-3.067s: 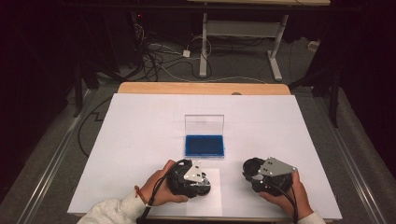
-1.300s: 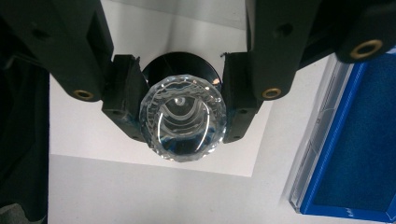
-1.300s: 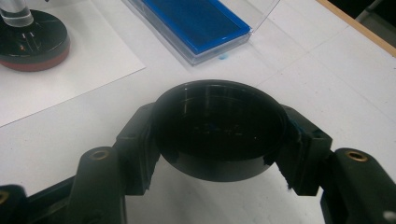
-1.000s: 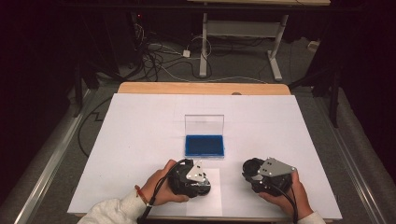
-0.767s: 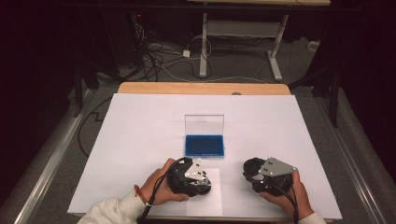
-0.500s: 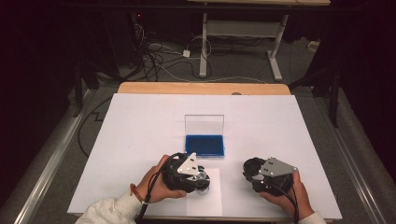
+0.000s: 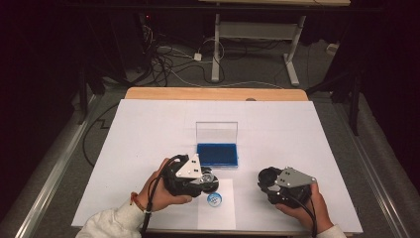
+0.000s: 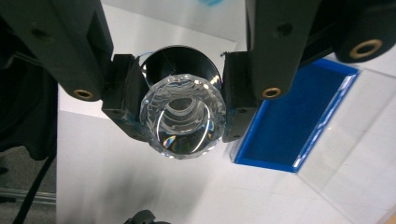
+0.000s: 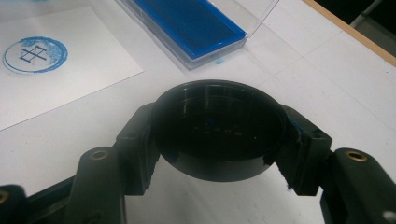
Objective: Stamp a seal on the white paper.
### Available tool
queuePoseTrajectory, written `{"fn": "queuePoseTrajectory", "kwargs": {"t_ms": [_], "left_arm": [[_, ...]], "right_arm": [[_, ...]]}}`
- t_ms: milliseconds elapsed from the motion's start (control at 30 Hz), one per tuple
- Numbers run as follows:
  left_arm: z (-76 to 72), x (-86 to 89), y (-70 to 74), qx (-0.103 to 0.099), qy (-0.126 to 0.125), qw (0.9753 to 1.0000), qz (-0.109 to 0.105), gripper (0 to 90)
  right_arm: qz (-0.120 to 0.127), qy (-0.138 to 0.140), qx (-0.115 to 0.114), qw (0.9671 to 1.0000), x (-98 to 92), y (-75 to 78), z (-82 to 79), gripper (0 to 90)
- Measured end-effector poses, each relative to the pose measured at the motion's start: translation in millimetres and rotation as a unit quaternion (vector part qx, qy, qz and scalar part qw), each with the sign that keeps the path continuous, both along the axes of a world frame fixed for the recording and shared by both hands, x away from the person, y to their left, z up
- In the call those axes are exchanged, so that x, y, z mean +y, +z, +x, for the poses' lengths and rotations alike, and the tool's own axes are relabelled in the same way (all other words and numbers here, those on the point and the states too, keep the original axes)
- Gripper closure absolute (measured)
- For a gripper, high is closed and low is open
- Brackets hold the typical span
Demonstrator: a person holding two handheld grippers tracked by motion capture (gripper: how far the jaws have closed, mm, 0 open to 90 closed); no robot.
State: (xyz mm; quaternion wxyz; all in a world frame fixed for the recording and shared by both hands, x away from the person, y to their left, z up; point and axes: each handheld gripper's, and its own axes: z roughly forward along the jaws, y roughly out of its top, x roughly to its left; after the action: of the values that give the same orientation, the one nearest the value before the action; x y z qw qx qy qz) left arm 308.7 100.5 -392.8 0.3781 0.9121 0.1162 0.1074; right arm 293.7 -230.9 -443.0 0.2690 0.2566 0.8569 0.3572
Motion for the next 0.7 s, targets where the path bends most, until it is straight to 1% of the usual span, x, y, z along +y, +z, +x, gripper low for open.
{"fn": "queuePoseTrajectory", "kwargs": {"t_ms": [200, 233, 300, 467, 500, 700], "left_arm": [[4.7, 11.7, 4.2, -0.005, 0.013, 0.9999, -0.009, 54.8], [5.7, 13.4, 4.2, -0.005, 0.018, 0.9998, -0.012, 54.8], [7.1, 16.5, 4.1, -0.01, 0.028, 0.9994, -0.014, 54.8], [11.3, 19.8, 2.4, -0.005, 0.034, 0.9993, -0.015, 54.8], [11.8, 20.8, 2.6, -0.007, 0.036, 0.9992, -0.015, 54.8], [14.9, 26.6, 4.6, -0.006, 0.042, 0.9989, -0.019, 54.7]], "right_arm": [[0.002, -0.001, -0.001, 1.0, -0.8, 0.6, 1.0, 38.9], [0.003, -0.002, -0.001, 1.0, -0.7, 0.5, 1.3, 38.9], [0.002, -0.002, 0.0, 1.0, -0.6, 0.4, 2.1, 38.9], [0.003, -0.002, 0.0, 1.0, -0.1, -0.1, 3.5, 38.9], [0.003, -0.003, 0.0, 1.0, -0.1, -0.1, 3.7, 38.9], [0.003, -0.003, -0.001, 1.0, -0.5, 0.2, 4.3, 38.9]]}}
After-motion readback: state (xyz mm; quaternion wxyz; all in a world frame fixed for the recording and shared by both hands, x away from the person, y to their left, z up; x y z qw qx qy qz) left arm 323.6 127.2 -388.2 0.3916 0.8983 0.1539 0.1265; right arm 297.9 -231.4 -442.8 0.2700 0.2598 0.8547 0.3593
